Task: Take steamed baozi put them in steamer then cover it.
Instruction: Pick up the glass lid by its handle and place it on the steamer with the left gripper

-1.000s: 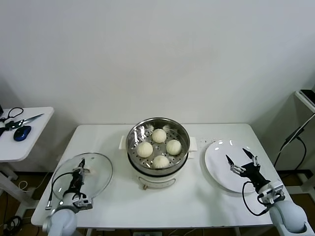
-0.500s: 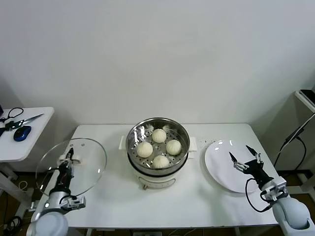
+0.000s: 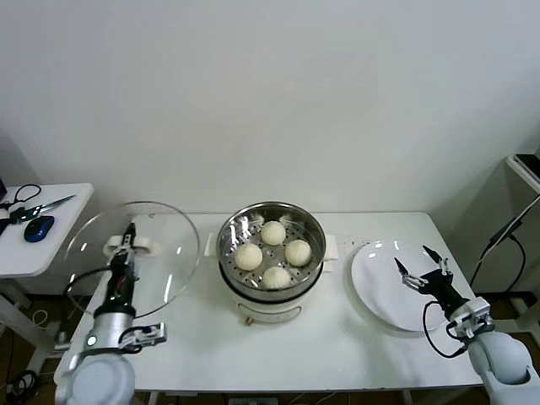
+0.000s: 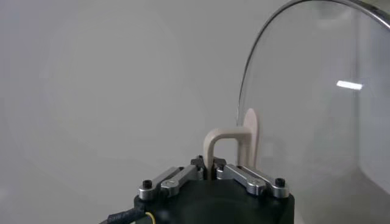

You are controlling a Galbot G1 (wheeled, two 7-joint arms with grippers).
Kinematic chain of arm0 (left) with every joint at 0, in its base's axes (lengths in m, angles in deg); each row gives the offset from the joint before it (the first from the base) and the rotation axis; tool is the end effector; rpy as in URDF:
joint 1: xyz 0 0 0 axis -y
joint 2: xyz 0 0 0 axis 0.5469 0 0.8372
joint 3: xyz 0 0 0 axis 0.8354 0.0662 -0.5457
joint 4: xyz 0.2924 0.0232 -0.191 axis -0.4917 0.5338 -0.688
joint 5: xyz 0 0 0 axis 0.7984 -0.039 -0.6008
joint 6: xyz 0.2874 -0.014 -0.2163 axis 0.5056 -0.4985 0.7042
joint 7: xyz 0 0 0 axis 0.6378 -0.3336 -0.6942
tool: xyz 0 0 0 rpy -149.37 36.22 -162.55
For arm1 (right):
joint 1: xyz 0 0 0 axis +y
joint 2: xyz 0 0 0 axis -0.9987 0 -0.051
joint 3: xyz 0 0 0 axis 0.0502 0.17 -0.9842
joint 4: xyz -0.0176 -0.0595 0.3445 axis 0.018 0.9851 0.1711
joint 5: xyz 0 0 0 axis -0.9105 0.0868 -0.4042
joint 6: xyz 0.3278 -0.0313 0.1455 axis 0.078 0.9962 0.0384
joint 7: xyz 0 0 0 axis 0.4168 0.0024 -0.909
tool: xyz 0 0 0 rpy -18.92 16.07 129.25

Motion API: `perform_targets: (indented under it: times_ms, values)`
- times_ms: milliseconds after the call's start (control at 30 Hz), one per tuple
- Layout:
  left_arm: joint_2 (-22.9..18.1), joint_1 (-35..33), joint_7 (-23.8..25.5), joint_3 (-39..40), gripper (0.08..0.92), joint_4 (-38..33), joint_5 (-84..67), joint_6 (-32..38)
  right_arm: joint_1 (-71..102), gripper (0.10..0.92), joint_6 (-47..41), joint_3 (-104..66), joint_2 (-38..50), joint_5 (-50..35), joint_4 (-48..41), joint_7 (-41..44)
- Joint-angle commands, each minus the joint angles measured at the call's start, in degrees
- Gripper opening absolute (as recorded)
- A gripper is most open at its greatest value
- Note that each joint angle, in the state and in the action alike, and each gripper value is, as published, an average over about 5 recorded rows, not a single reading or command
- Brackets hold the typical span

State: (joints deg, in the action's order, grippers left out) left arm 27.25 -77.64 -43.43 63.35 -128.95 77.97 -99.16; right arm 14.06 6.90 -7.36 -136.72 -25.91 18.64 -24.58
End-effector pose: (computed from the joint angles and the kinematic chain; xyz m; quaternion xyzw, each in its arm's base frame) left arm 0.2303 0.0566 -0.2510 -0.1167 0.6443 0.7558 0.0004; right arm 0.2955 -0.2336 -0.3505 0.1241 -0.9808 0.1355 0.0658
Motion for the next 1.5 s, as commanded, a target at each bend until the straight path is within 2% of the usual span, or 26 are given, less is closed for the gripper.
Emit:
perform_targets:
  times_ms: [33, 233, 400, 700, 900, 1500]
  values:
    - [-0.29, 25.07, 18.77, 28.44, 0.15, -1.51, 8.73, -15.21, -0.79, 0.823, 0.63, -0.58, -0.2, 0.49, -2.89, 0.94]
    - [-9.6, 31.51, 22.32, 35.95, 0.15, 5.11, 13.01, -15.78, 0.01, 0.823, 1.37, -2.12, 0.0, 0.57, -4.03, 1.65]
    - [-17.65, 32.03, 22.81, 38.4, 0.15, 10.78, 15.72, -15.78, 0.93, 0.823, 1.63, -4.18, 0.07, 0.7, -4.24, 2.17]
    - [-26.69, 31.85, 21.24, 38.92, 0.15, 18.26, 16.95, -15.78, 1.71, 0.823, 2.5, -4.96, -0.38, 0.53, -4.8, 2.52]
    - [-28.82, 32.11, 19.9, 38.91, 0.15, 22.39, 17.01, -15.78, 1.74, 0.823, 2.74, -4.84, -1.06, 0.88, -4.9, 2.82]
    - [-27.62, 32.13, 17.55, 34.71, 0.15, 27.2, 15.51, -15.78, 0.57, 0.823, 2.84, -3.69, -1.62, 1.75, -4.97, 3.1]
